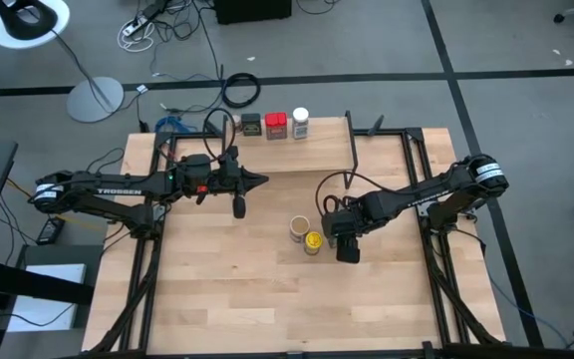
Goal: Shelf spices
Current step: Put the green seasoning bottle on the shelf
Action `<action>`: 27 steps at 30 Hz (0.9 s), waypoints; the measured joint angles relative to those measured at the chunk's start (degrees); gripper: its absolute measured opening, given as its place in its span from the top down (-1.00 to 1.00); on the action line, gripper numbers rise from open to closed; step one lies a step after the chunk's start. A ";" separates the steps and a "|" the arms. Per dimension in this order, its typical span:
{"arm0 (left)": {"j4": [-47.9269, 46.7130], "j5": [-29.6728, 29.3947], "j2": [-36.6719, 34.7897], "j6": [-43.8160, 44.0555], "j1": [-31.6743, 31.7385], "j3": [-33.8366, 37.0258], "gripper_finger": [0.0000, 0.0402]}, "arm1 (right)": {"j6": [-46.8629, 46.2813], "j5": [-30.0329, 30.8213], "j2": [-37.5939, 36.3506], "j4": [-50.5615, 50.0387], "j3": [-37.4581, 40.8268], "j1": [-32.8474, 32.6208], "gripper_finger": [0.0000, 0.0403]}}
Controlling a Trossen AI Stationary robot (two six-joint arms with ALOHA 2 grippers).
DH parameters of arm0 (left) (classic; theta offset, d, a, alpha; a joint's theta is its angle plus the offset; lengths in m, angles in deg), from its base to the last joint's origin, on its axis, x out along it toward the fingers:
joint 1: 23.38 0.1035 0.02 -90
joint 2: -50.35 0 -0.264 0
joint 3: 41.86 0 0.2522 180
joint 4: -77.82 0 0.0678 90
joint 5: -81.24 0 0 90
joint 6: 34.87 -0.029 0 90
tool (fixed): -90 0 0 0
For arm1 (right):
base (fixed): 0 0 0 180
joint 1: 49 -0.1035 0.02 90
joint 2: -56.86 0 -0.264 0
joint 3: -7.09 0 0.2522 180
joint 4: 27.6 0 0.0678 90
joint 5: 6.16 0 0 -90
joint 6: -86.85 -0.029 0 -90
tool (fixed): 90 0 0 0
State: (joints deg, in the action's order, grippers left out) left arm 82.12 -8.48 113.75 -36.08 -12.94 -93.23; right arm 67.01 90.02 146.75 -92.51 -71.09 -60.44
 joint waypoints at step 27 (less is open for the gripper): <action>-0.15 -0.02 0.00 0.00 0.00 0.00 1.00 | 13.63 13.22 -0.44 -20.22 -37.70 11.73 0.02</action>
State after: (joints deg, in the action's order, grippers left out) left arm 81.97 -8.50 113.75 -36.08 -12.94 -93.23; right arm 80.64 103.23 146.31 -112.72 -108.79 -48.71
